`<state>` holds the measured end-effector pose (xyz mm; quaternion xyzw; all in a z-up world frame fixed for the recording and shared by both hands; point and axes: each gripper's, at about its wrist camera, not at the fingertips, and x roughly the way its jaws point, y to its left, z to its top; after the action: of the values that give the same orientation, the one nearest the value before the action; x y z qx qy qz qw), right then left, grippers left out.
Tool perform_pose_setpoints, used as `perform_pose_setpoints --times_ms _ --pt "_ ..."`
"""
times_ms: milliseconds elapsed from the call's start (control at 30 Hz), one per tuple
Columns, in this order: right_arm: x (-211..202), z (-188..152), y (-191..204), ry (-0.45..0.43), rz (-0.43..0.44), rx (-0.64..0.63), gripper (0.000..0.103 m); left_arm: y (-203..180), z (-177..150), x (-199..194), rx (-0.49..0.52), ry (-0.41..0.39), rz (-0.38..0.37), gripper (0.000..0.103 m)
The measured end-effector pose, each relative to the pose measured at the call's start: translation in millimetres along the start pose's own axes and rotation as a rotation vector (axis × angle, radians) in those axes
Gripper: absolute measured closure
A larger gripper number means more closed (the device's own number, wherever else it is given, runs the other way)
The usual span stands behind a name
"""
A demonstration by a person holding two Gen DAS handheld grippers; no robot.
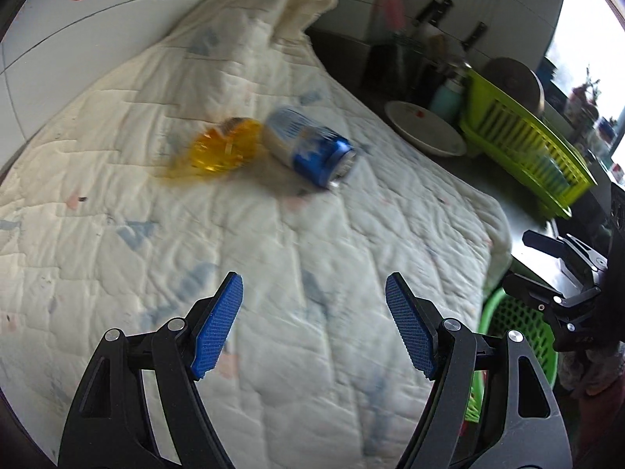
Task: Collect trash
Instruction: 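Move both tools back to the blue milk can on the mat and grasp it with the right tool, then grasp the yellow snack wrapper with the left tool while the right tool holds the blue can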
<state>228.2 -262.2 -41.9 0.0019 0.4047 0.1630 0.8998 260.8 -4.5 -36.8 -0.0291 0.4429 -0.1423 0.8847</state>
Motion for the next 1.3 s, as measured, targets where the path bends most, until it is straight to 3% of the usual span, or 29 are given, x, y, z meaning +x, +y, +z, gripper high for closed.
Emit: perform_pose_setpoints --times_ms 267,467,1067,1233,1300 --pt "57.2 72.7 20.7 0.003 0.031 -0.080 0.010 56.9 35.2 13.8 -0.050 -0.024 0.064 0.030" --pt "103.9 119.3 36.0 0.026 0.043 -0.136 0.010 78.9 54.0 22.8 -0.065 -0.045 0.080 0.030" --pt "207.1 160.7 45.1 0.147 0.040 -0.164 0.011 98.2 74.1 55.3 -0.057 -0.039 0.114 0.032" --pt "222.2 162.8 41.9 0.171 0.093 -0.122 0.021 98.9 78.7 63.6 -0.049 -0.032 0.121 0.033" --pt "225.9 161.7 40.3 0.187 0.128 -0.097 0.030 98.4 81.2 67.8 -0.041 -0.031 0.119 0.033"
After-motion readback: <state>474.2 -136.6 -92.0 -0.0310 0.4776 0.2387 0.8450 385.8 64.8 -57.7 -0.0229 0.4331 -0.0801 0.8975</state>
